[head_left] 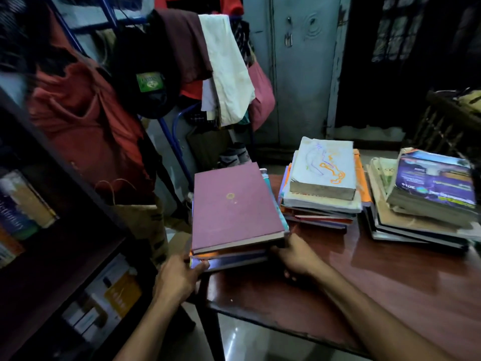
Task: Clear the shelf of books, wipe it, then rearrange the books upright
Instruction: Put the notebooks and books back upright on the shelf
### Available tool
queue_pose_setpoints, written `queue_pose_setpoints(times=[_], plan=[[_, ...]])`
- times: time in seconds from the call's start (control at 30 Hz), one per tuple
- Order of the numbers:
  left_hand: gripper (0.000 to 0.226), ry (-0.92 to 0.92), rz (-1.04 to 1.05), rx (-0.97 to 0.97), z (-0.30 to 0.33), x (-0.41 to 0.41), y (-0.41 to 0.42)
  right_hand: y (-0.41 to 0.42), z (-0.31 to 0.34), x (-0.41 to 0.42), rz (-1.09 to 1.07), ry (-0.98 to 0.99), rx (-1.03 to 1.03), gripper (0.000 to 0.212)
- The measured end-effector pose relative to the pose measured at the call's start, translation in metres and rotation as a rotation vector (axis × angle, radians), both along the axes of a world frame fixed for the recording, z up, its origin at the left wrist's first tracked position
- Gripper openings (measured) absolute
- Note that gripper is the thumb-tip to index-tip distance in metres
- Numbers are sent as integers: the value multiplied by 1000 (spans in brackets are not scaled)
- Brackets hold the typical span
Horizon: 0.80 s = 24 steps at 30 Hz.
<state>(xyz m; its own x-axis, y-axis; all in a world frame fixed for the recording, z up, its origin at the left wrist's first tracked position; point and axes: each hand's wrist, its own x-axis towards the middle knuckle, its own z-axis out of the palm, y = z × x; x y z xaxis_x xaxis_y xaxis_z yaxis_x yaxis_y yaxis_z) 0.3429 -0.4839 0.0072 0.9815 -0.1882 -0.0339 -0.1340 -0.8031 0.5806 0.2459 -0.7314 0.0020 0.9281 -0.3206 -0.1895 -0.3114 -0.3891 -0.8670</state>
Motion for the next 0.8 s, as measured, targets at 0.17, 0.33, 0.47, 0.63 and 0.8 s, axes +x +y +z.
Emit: queue_pose_setpoints(times=[0.17,0.33,0.47,0.63,0.8], plan=[[28,79,-165,91,9,-17,38,-17,1,-45,230,49,61,25],[30,210,26,-609,56,-17,24,-37,21,-50,-119,-272,171,20],[38,354,-65,-516,89,-15,-12,-17,51,-21,-44,-276,-40,54],[32,156,-48,-234,82,-5,-30,8,59,7,-2,-79,-195,102],[44,219,46,-457,75,-9,-20,31,52,0,-58,-90,-209,95]])
